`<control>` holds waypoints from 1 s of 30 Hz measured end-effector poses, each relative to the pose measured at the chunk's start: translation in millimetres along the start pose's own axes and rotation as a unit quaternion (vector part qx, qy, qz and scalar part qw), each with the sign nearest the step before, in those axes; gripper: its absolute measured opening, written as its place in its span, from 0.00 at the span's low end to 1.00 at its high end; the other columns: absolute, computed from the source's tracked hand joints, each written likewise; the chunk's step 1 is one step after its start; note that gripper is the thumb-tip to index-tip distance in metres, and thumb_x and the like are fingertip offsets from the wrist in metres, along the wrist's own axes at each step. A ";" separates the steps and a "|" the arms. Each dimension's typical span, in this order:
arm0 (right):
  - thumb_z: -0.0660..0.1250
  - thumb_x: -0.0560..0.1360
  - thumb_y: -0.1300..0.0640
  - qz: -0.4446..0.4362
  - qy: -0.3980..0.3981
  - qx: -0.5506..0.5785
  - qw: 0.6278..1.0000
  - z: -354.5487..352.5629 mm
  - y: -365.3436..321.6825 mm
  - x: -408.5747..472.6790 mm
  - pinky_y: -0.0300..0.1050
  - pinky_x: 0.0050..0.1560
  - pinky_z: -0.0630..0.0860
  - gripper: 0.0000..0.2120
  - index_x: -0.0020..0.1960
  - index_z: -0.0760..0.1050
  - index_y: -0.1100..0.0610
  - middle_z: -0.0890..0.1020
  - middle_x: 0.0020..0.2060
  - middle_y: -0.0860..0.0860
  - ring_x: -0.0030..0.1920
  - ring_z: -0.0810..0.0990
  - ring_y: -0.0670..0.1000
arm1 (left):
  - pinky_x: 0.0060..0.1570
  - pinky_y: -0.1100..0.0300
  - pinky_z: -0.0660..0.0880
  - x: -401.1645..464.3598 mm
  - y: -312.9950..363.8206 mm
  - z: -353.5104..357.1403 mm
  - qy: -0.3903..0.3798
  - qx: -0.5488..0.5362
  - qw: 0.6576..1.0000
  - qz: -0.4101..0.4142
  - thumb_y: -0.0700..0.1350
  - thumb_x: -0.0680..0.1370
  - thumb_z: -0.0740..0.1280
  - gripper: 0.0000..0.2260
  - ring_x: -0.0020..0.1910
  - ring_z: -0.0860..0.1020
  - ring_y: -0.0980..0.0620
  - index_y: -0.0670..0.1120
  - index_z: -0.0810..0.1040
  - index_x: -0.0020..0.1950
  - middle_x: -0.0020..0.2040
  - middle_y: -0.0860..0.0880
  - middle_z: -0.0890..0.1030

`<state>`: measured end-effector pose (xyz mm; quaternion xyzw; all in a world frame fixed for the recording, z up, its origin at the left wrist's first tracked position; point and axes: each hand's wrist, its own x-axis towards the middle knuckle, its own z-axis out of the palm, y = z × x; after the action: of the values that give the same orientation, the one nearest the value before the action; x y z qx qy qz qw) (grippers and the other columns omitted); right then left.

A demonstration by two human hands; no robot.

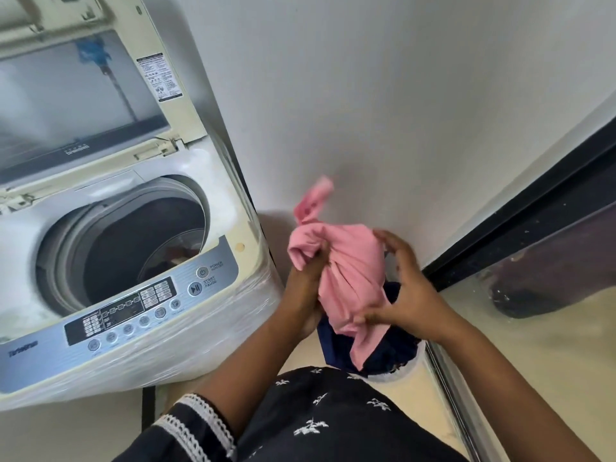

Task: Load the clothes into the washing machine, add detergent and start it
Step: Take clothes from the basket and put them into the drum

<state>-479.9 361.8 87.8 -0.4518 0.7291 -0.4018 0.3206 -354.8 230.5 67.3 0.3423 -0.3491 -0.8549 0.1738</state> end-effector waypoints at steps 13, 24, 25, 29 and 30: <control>0.65 0.71 0.63 0.155 -0.001 -0.311 0.938 26.1 52.6 -7.3 0.47 0.48 0.74 0.27 0.69 0.70 0.51 0.76 0.57 0.55 0.56 0.77 0.58 | 0.73 0.53 0.56 13.0 7.5 -40.4 -0.010 0.576 0.817 0.017 0.56 0.69 0.77 0.54 0.77 0.54 0.47 0.53 0.38 0.79 0.80 0.48 0.48; 0.85 0.58 0.52 -0.022 0.029 0.097 0.995 9.6 -1.2 11.5 0.43 0.70 0.68 0.52 0.73 0.58 0.41 0.63 0.73 0.44 0.73 0.66 0.46 | 0.54 0.46 0.79 -0.6 0.4 -37.9 -0.034 0.016 0.999 0.008 0.45 0.67 0.75 0.21 0.57 0.80 0.43 0.46 0.78 0.60 0.55 0.45 0.84; 0.86 0.56 0.49 0.000 0.004 0.066 0.998 7.9 6.5 10.6 0.45 0.71 0.67 0.57 0.75 0.56 0.39 0.62 0.73 0.41 0.73 0.65 0.45 | 0.52 0.47 0.80 -2.4 3.0 -39.7 -0.024 -0.040 0.999 -0.006 0.50 0.62 0.79 0.26 0.56 0.81 0.44 0.46 0.79 0.58 0.55 0.45 0.84; 0.82 0.56 0.44 0.044 -0.053 0.088 0.994 27.2 17.0 7.6 0.32 0.58 0.72 0.47 0.69 0.61 0.38 0.73 0.65 0.39 0.64 0.72 0.34 | 0.58 0.47 0.77 -8.0 6.3 -31.7 -0.055 -0.100 0.991 -0.067 0.65 0.59 0.78 0.32 0.59 0.81 0.47 0.49 0.84 0.57 0.62 0.44 0.81; 0.78 0.59 0.43 0.056 -0.030 0.112 0.992 32.5 18.9 7.8 0.30 0.54 0.74 0.40 0.66 0.64 0.39 0.76 0.63 0.40 0.62 0.75 0.34 | 0.57 0.49 0.78 -7.9 7.7 -29.1 -0.045 -0.064 0.995 -0.062 0.65 0.66 0.73 0.26 0.59 0.81 0.49 0.51 0.83 0.58 0.62 0.46 0.81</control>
<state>-463.5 350.2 55.1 -0.3837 0.6935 -0.4486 0.4131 -328.2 215.5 61.3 0.3128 -0.2796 -0.8989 0.1262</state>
